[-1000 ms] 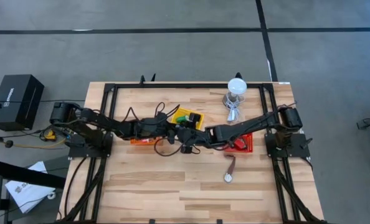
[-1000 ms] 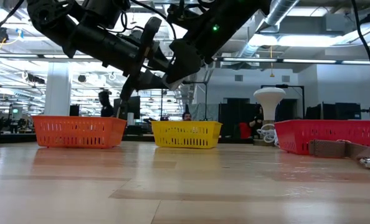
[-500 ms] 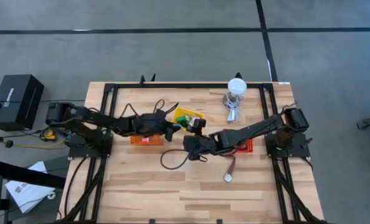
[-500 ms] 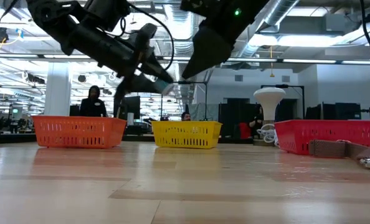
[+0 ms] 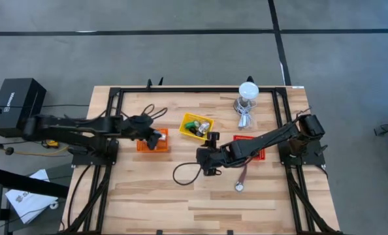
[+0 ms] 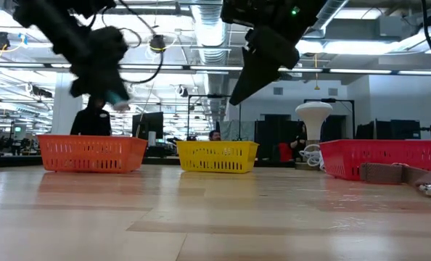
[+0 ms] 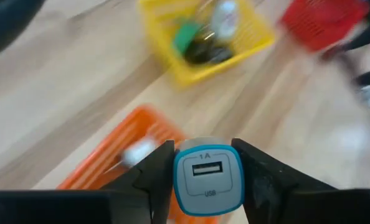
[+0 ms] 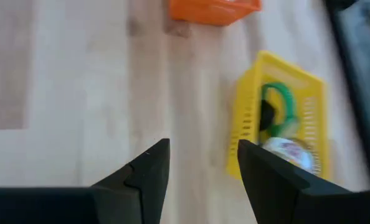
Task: Pick & Place Office items
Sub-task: Put the blue charging adapter into the orange bin, then put the brown wristwatch into the yellow bin
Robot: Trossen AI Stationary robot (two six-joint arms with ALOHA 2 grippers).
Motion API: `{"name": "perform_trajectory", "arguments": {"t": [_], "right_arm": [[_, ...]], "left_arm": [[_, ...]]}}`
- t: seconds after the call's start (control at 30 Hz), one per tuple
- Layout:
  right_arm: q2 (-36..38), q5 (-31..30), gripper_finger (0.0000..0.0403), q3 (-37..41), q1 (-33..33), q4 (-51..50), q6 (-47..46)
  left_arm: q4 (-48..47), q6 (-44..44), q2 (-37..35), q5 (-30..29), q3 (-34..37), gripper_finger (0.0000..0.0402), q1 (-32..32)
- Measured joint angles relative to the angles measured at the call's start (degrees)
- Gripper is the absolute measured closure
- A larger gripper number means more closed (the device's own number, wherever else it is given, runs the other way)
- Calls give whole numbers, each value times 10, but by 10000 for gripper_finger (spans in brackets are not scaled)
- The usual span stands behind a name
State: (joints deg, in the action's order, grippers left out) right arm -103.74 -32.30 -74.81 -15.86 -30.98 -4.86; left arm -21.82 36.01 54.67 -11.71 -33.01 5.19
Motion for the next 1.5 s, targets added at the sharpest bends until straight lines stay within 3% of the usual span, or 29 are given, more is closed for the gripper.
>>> {"name": "perform_trajectory", "arguments": {"t": [0.07, 0.2, 0.57, 0.8, 1.0, 1.1, 1.27, 1.5], "right_arm": [[0, 28, 223, 0, 0, 4, -3], [0, 72, 224, 0, 0, 20, -11], [0, 92, 225, 0, 2, 61, -43], [0, 255, 226, 0, 10, -16, -54], [-1, 300, 231, 0, 7, -179, -277], [-1, 321, 236, 1, -2, -209, -400], [-1, 387, 246, 1, -37, -258, -462], [-1, 367, 254, 1, -96, -401, -569]], "left_arm": [[-54, 0, -16, -11, 1, 255, 0], [-61, 2, -30, -10, 27, 257, 0], [-55, 0, -29, 1, 97, 229, -2], [-32, -15, -29, -1, 98, 191, -2], [29, -15, -29, -6, 98, 179, -2], [72, -15, -29, -7, 98, 181, -2], [146, -41, -29, -8, 98, 187, -2], [173, -47, -29, -7, 98, 196, -2]]}}
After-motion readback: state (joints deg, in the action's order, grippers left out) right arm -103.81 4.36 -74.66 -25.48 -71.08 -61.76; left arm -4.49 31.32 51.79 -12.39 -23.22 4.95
